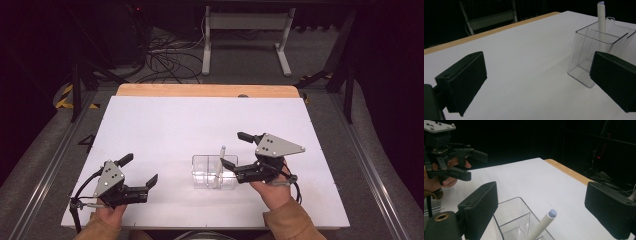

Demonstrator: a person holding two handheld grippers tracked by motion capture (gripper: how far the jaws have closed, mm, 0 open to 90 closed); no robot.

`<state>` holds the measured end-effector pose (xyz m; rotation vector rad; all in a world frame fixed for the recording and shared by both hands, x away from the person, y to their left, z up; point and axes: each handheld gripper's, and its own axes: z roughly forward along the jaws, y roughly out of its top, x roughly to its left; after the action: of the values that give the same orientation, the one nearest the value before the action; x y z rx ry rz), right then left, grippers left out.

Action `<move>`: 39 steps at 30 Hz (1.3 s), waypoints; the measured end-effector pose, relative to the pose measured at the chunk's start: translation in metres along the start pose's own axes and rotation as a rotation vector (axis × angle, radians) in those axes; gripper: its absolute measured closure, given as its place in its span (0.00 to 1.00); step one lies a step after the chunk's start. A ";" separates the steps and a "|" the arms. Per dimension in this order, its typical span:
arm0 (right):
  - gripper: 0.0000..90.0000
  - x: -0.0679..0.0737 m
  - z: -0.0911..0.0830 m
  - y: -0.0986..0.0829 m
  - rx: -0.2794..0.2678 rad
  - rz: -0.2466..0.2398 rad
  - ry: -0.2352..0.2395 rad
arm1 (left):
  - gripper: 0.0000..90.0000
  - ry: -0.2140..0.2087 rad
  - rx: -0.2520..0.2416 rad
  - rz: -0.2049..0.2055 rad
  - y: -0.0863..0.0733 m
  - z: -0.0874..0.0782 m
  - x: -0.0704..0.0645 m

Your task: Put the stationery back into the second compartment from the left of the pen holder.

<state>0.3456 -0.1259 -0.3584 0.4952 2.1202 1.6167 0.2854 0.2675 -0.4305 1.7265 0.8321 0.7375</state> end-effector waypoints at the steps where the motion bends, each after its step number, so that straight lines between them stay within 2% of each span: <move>1: 0.13 -0.001 -0.003 0.000 -0.003 0.005 -0.002 | 0.02 -0.001 0.001 -0.001 0.000 0.000 0.000; 8: 0.12 -0.013 -0.025 -0.005 0.013 0.012 -0.058 | 0.02 0.009 -0.002 -0.004 0.001 -0.002 0.001; 19: 0.05 -0.026 -0.046 -0.031 0.083 0.044 -0.113 | 0.02 0.022 -0.003 0.005 0.002 -0.004 0.003; 23: 0.01 -0.031 -0.052 -0.043 0.078 0.087 -0.110 | 0.02 0.023 0.001 0.005 0.002 -0.005 0.003; 27: 0.00 -0.032 -0.058 -0.054 0.080 0.077 -0.120 | 0.02 0.025 0.001 0.000 0.001 -0.007 0.004; 33: 0.00 -0.035 -0.064 -0.073 0.073 0.094 -0.125 | 0.02 0.024 0.005 -0.002 0.000 -0.008 0.005; 36: 0.00 -0.037 -0.067 -0.083 0.087 0.117 -0.118 | 0.02 0.028 0.000 -0.001 0.000 -0.010 0.006; 39: 0.00 -0.038 -0.070 -0.092 0.099 0.119 -0.120 | 0.02 0.030 0.001 -0.006 -0.001 -0.011 0.006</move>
<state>0.3380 -0.2259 -0.4270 0.7442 2.1237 1.5082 0.2804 0.2783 -0.4276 1.7167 0.8576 0.7611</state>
